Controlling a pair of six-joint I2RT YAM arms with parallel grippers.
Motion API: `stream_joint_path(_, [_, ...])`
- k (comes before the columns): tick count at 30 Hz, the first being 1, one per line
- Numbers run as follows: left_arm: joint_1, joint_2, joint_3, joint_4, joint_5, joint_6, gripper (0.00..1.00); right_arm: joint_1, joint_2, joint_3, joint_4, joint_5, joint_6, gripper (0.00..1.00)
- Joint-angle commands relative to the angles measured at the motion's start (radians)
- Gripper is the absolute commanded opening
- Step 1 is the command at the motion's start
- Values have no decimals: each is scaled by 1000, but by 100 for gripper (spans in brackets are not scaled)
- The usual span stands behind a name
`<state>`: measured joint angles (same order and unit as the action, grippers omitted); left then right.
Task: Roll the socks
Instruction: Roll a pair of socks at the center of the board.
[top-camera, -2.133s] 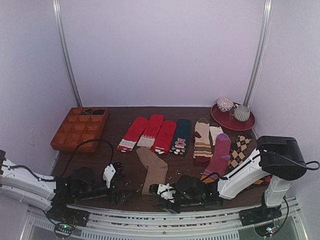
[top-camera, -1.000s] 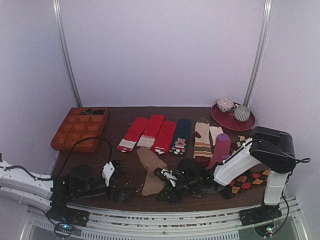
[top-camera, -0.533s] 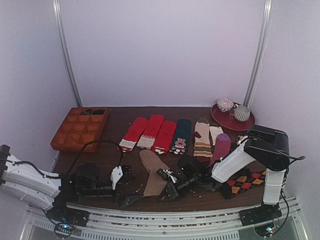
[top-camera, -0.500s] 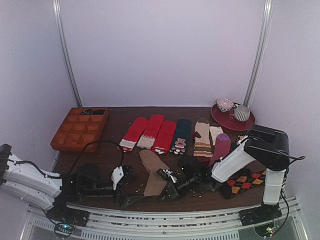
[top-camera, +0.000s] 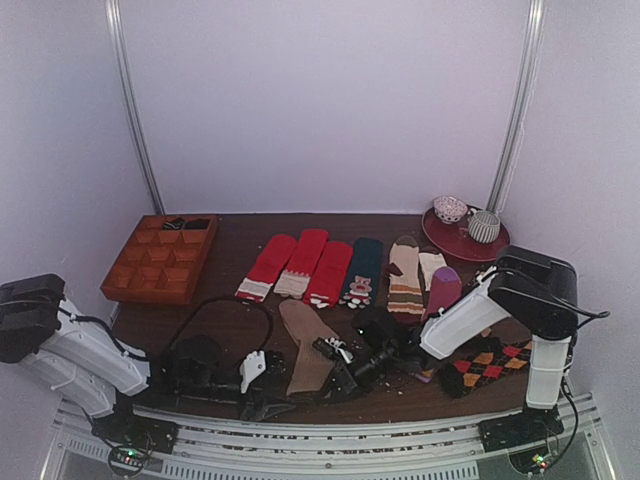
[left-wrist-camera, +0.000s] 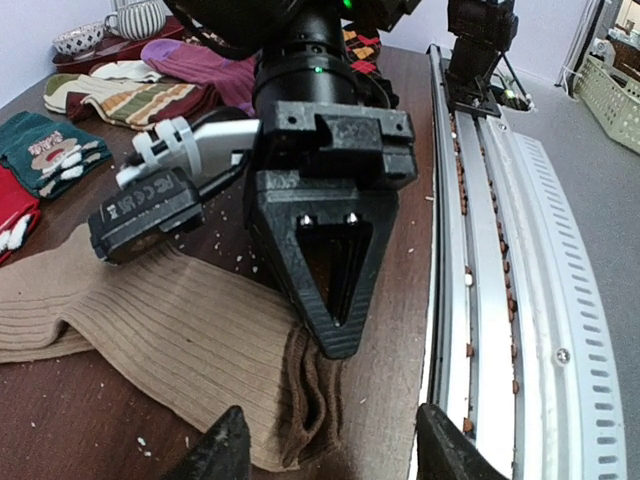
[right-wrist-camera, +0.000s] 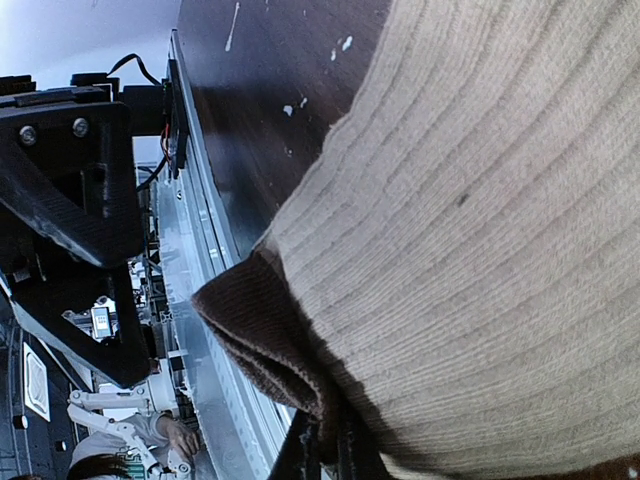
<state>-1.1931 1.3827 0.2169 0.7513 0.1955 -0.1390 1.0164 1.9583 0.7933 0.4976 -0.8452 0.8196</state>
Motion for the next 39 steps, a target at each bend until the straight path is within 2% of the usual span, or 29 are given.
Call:
stream_joint_path(1, [-7, 94, 17, 166, 39, -10, 56, -14, 39, -28, -157, 57, -21, 2])
stream_joint_path(7, [-26, 164, 26, 220, 49, -27, 54, -17, 40, -34, -158, 62, -23, 4])
stream_joint_path(12, [-46, 223, 40, 229, 1, -12, 63, -17, 46, -31, -156, 60, -23, 4])
stream_joint_path(20, [-46, 303, 17, 308, -45, -22, 62, -18, 47, -35, -162, 54, -29, 4])
stream_joint_path(23, [-46, 316, 23, 321, -48, -25, 59, -17, 50, -31, -167, 54, -31, 4])
stream_joint_path(26, [-46, 329, 35, 325, -54, -37, 49, -17, 50, -32, -163, 54, -28, 4])
stream_joint_path(31, [-46, 373, 42, 340, -66, -62, 39, -17, 51, -29, -164, 54, -27, 4])
stream_joint_path(35, [-46, 385, 41, 348, -73, -87, 36, -18, 55, -31, -164, 53, -26, 4])
stream_joint_path(36, [-46, 384, 41, 350, -75, -92, 36, -18, 56, -31, -164, 54, -27, 4])
stream_joint_path(38, [-46, 376, 39, 353, -84, -100, 51, -17, 59, -32, -162, 54, -26, 4])
stream_joint_path(39, [-46, 371, 34, 364, -88, -101, 55, -18, 60, -31, -162, 54, -26, 4])
